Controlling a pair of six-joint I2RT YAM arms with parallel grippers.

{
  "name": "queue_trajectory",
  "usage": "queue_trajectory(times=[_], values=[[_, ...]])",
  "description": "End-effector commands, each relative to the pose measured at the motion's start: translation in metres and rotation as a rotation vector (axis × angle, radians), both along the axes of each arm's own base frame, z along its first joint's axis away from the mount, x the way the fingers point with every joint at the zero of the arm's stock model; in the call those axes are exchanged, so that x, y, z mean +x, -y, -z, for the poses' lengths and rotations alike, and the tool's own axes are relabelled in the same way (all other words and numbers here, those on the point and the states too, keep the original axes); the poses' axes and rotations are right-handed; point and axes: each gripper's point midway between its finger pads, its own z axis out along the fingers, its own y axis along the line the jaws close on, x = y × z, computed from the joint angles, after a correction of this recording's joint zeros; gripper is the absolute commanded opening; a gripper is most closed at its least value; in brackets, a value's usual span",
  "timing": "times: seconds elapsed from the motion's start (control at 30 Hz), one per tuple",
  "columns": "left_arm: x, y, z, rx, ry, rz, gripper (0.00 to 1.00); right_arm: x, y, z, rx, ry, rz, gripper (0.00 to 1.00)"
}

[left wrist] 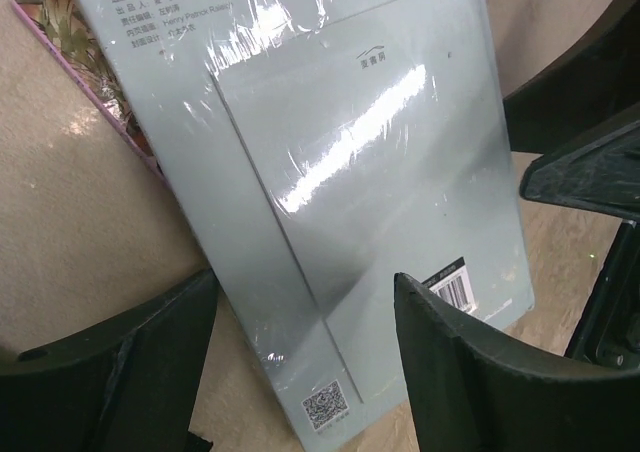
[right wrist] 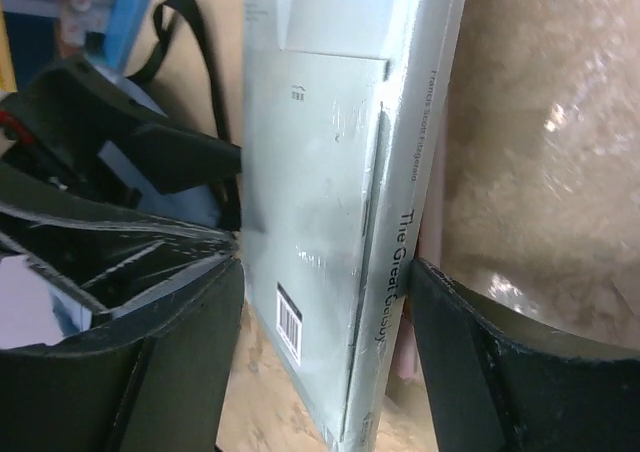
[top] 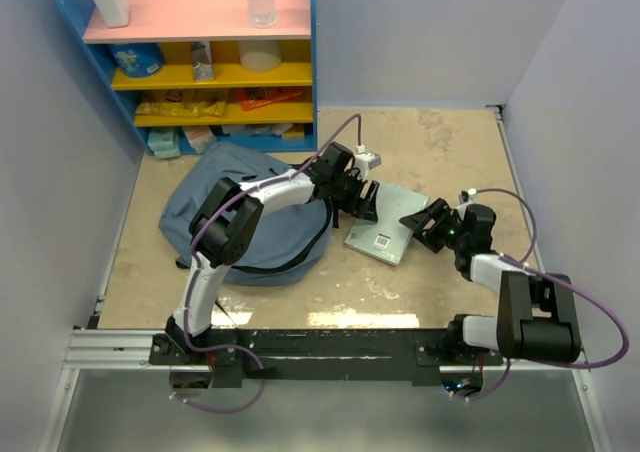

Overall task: Pack the student bag
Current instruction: Pick up the book from the center of the board.

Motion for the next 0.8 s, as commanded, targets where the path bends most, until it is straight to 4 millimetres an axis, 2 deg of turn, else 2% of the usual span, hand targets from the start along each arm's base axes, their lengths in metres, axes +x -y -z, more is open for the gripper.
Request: queue_trajectory(times=[0.0, 0.1, 0.2, 0.23, 0.3, 0.33, 0.37, 0.47, 0.77], values=[[0.004, 0.021, -0.030, -0.093, 0.048, 0.034, 0.75, -0.002, -0.001, 0.007, -0.013, -0.034, -0.015, 0.70], [0.003, 0.019, -0.030, -0.091, 0.049, 0.035, 0.75, -0.001, -0.004, 0.009, 0.008, -0.038, -0.016, 0.69], [0.002, 0.018, -0.028, -0.088, 0.048, 0.038, 0.75, 0.004, -0.007, -0.013, 0.016, 0.024, -0.027, 0.68], [0.001, 0.018, -0.027, -0.087, 0.046, 0.040, 0.75, 0.008, -0.008, -0.028, 0.004, 0.053, -0.032, 0.68], [0.001, 0.017, -0.025, -0.085, 0.043, 0.037, 0.75, 0.013, -0.006, -0.045, -0.023, 0.084, -0.032, 0.69], [0.001, 0.018, -0.025, -0.085, 0.044, 0.040, 0.75, 0.011, -0.006, -0.048, -0.025, 0.078, -0.033, 0.69], [0.001, 0.018, -0.025, -0.085, 0.044, 0.040, 0.75, 0.010, -0.006, -0.059, -0.027, 0.110, -0.033, 0.70], [0.001, 0.018, -0.025, -0.086, 0.045, 0.038, 0.75, 0.009, -0.006, -0.068, -0.023, 0.136, -0.030, 0.70], [0.001, 0.018, -0.026, -0.087, 0.043, 0.038, 0.75, 0.007, -0.013, -0.052, 0.021, 0.103, -0.043, 0.70]])
